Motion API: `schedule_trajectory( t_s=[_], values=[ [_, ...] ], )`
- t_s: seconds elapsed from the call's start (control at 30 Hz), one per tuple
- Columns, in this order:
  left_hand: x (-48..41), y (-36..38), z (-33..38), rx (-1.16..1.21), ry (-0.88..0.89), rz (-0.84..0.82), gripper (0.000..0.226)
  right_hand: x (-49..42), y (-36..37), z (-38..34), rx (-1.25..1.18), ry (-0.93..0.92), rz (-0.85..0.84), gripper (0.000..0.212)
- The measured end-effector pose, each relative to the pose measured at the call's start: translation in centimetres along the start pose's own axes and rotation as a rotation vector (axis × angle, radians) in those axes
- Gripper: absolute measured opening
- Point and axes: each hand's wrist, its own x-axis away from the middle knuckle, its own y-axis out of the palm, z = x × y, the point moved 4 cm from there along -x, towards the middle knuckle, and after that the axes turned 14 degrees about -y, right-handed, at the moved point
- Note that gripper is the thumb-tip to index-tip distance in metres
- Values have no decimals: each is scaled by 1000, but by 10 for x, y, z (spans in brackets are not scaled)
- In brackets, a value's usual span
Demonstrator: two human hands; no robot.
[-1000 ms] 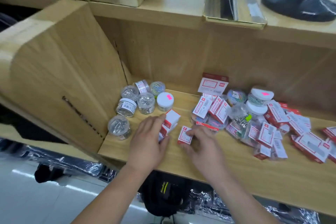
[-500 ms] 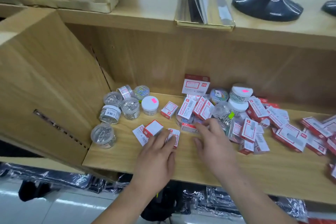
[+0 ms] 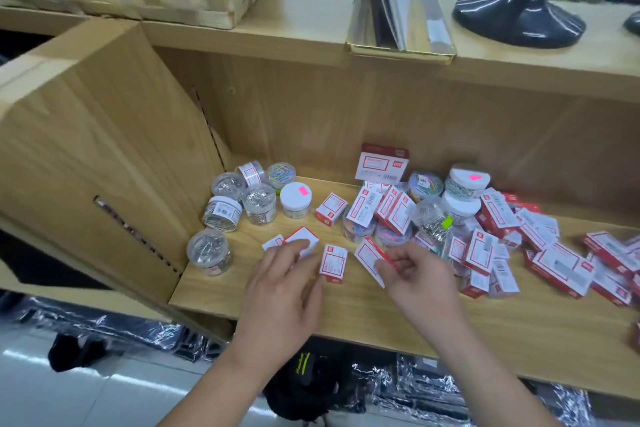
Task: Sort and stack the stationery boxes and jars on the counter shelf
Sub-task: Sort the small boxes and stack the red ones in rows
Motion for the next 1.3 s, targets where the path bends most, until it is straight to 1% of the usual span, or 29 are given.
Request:
schedule_trajectory(
  t_s=[0.1,0.17,0.23,0.3,0.43,0.53,0.6,0.67,0.73,0.8,0.83,0.9,0.97,1.0,1.07,1.13,1.17,1.2,1.23,1.3],
  values=[
    [1,20,21,170,-52,-169,25,11,-14,-1,-141,70,49,11],
    [0,39,39,234,-73,-282,32,18,-27,-1,-197,88,73,10],
    [0,56,64,279,-48,-336,42,25,-46,1,-231,94,97,10],
    [0,74,93,317,-7,-382,45,34,-71,10,-224,103,143,12],
    [8,116,150,390,114,-544,47,57,-144,47,-16,168,294,7],
    [15,150,175,346,145,-645,51,76,-198,91,165,248,369,10],
    [16,168,186,289,148,-669,50,80,-224,118,296,312,368,13],
    [14,180,196,234,154,-674,49,78,-240,137,424,336,352,19],
    [11,187,203,208,143,-668,49,72,-247,147,611,332,319,25],
    [10,187,206,223,109,-647,47,66,-250,151,778,320,299,25],
    [12,185,206,244,96,-630,45,63,-250,152,813,314,290,23],
    [16,177,201,317,80,-604,40,60,-249,155,826,324,269,15],
    [17,165,191,380,61,-569,36,59,-250,153,810,319,289,16],
    [14,158,185,396,51,-533,36,57,-249,149,781,281,325,16],
    [3,146,170,393,30,-412,31,50,-237,139,646,145,375,15],
    [-15,140,159,294,34,-280,28,36,-216,129,462,30,302,19],
    [-25,140,159,207,47,-255,31,28,-204,127,422,12,216,25],
    [-32,143,163,93,77,-255,37,21,-192,128,441,10,115,35],
    [-37,147,170,-41,120,-267,46,15,-183,130,511,18,20,45],
    [-37,156,183,-253,178,-297,66,13,-170,133,666,20,-96,60]
  ],
)
